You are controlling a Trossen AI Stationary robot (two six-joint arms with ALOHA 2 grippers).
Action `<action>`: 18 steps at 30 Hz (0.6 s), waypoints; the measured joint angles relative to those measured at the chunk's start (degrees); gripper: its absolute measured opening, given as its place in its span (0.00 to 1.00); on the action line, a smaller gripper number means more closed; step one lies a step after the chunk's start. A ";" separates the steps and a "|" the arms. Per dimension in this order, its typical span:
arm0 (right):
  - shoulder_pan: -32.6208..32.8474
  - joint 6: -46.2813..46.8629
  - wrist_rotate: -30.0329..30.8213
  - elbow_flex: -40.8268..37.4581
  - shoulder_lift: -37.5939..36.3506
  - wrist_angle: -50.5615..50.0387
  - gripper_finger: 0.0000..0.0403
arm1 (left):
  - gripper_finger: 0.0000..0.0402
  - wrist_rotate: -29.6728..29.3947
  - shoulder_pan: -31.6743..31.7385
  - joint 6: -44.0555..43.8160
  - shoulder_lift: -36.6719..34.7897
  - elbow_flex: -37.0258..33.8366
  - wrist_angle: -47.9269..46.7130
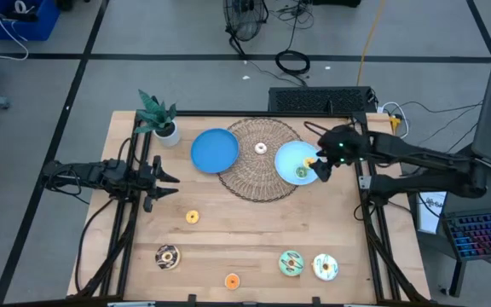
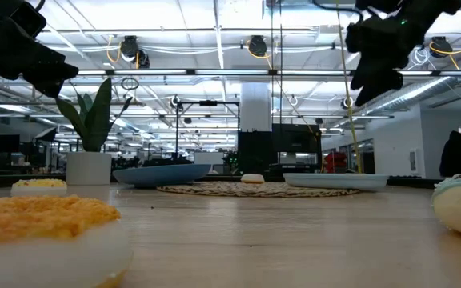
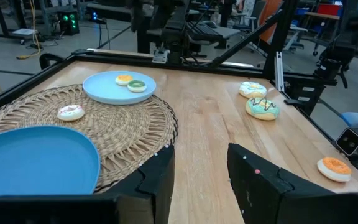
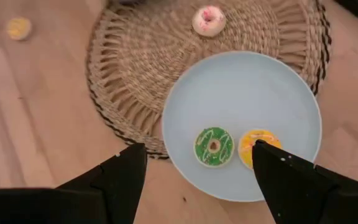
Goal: Pick & Place donuts
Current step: Put the small white donut on the light blue plate
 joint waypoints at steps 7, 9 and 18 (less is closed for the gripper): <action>1.64 -0.29 0.93 -0.02 -5.99 1.85 0.68 | 0.37 0.00 -0.01 0.00 0.00 -0.02 0.01; 2.00 0.05 1.73 -0.91 -7.05 5.81 0.68 | 0.37 0.00 0.00 0.00 0.00 -0.01 0.00; 2.01 -0.21 1.55 -9.96 -8.43 34.30 0.68 | 0.37 0.00 0.00 0.00 0.00 0.00 0.00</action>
